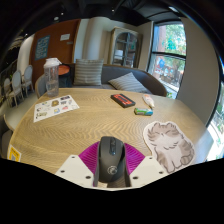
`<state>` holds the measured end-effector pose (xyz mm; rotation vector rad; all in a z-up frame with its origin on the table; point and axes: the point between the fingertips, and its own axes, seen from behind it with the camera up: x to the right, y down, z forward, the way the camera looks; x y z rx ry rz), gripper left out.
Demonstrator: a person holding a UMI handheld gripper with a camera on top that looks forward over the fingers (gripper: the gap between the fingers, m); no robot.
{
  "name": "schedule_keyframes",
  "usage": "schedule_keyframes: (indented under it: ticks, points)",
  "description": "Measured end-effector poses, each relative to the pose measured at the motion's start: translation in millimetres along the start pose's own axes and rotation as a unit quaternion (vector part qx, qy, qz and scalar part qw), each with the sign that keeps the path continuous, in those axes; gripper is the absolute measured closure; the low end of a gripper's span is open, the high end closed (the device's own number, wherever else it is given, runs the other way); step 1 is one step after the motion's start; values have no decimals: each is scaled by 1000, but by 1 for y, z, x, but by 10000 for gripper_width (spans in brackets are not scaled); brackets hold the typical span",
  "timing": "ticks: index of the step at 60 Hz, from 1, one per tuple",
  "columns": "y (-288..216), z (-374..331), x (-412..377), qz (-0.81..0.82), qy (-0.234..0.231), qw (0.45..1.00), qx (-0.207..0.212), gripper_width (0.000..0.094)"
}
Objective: Arrange mouse
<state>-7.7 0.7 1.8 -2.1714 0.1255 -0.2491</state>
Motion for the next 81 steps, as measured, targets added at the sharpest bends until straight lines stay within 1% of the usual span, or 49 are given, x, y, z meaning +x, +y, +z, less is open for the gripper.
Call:
schedule_keyframes:
  ticks: [3,8,21,25,31,37,39,42,45,49,50,54,56,57,61,67,71,77,81]
  points:
    - [-4,-4,13,3,9,1000,-1,577]
    - [-9,-10,51,6,36,999,-5,576]
    - [-28,-8,183,13,105,994,1,579]
    - [-24,8,210,20,101,995,-6,578]
    - [-2,33,240,33,93,994,-38,579]
    - [16,46,244,44,77,994,-57,577]
    - [11,47,246,44,79,995,-41,576]
    - [15,50,245,49,81,995,-41,568]
    - [17,49,244,50,85,994,-48,514]
    - [21,46,248,62,102,991,-59,441]
    - [21,45,247,66,106,990,-61,411]
    - [28,39,239,75,111,988,-78,237]
    - [28,33,233,75,106,988,-78,182]
    - [25,30,230,75,103,989,-74,170]
    - [15,16,222,80,103,990,-54,169]
    - [10,-15,205,77,109,990,-41,169]
    - [9,-42,195,74,118,990,-32,166]
    - [8,-84,177,66,132,989,-3,169]
    - [14,-108,164,62,142,988,4,170]
